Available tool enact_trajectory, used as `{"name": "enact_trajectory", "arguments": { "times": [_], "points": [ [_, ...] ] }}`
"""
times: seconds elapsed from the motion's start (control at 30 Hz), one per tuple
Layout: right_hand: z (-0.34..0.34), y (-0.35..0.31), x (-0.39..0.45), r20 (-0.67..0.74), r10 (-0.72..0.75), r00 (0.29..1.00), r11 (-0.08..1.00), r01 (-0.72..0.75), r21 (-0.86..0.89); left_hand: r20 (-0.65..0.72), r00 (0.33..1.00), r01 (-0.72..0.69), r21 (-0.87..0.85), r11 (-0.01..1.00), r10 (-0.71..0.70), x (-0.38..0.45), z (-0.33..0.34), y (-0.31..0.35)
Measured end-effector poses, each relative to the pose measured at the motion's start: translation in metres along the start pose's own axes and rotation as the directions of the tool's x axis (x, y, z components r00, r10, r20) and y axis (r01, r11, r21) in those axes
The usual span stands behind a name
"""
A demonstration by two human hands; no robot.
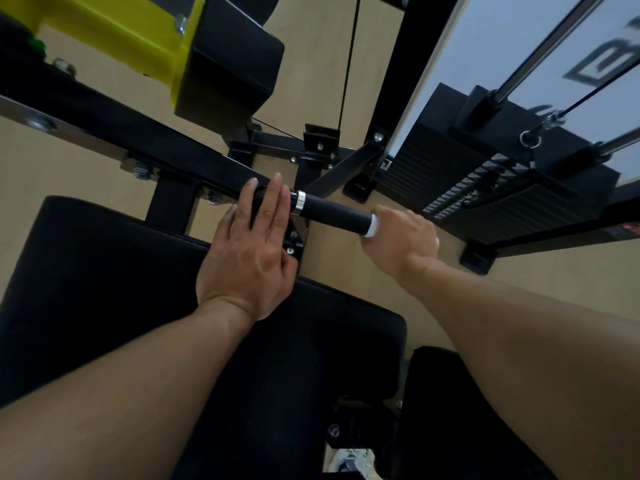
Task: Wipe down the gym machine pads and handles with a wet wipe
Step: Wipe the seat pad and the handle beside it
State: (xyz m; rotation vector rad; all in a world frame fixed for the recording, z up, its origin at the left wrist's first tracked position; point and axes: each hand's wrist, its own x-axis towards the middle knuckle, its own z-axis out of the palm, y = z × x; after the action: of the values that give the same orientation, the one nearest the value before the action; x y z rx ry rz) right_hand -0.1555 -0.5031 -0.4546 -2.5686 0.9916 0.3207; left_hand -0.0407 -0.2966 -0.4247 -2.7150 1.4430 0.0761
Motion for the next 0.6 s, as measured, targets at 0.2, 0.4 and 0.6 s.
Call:
{"name": "enact_trajectory", "arguments": {
  "times": [0.2, 0.4, 0.6],
  "points": [
    [-0.013, -0.097, 0.011, -0.063, -0.292, 0.954, 0.926, 0.298, 0.233, 0.005, 1.000, 0.013, -0.016, 1.000, -0.012, -0.002, 0.001, 0.001],
    [-0.001, -0.065, -0.001, -0.146, -0.232, 0.962, 0.910, 0.267, 0.316, 0.021, 1.000, 0.005, -0.007, 1.000, -0.005, -0.001, 0.000, 0.001],
    [0.026, -0.080, -0.028, -0.284, -0.100, 0.954, 0.968, 0.159, 0.196, 0.028, 1.000, 0.014, -0.019, 1.000, -0.013, -0.001, -0.002, 0.002]
  ]
}}
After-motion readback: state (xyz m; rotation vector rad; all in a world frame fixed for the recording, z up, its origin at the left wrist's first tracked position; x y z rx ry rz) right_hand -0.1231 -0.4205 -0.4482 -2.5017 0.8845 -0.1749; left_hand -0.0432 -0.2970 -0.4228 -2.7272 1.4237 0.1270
